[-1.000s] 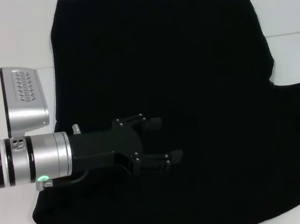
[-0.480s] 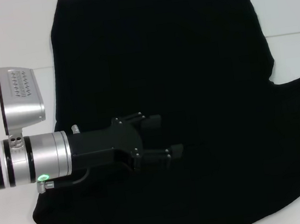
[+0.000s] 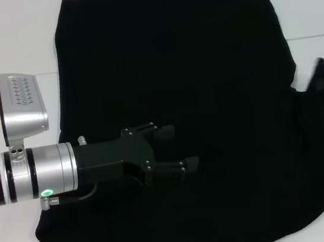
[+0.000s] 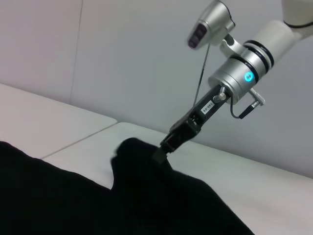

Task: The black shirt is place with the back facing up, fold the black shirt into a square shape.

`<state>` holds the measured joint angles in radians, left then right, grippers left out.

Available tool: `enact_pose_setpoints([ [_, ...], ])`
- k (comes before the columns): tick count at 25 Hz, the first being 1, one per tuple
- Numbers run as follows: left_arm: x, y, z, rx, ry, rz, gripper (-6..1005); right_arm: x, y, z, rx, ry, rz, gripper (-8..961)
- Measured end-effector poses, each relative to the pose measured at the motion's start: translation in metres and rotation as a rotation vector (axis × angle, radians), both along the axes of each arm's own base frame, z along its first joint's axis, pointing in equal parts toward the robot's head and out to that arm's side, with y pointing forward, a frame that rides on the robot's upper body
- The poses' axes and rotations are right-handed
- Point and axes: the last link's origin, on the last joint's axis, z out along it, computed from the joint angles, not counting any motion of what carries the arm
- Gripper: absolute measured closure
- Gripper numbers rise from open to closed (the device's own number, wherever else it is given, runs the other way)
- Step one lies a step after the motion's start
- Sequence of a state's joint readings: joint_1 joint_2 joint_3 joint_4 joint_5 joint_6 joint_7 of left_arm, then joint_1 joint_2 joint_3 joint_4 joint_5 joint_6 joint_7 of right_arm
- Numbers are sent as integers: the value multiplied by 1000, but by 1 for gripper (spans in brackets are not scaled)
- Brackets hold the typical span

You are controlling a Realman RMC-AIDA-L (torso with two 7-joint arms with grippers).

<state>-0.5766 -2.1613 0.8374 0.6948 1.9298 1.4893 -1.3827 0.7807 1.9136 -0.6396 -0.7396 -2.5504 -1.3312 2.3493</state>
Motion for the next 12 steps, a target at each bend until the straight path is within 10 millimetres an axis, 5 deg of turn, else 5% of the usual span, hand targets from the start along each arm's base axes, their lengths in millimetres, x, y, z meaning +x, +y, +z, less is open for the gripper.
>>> enact_pose_setpoints([
  [12, -5, 4, 8, 36, -12, 28, 173, -62, 10, -50, -188, -64, 160, 906],
])
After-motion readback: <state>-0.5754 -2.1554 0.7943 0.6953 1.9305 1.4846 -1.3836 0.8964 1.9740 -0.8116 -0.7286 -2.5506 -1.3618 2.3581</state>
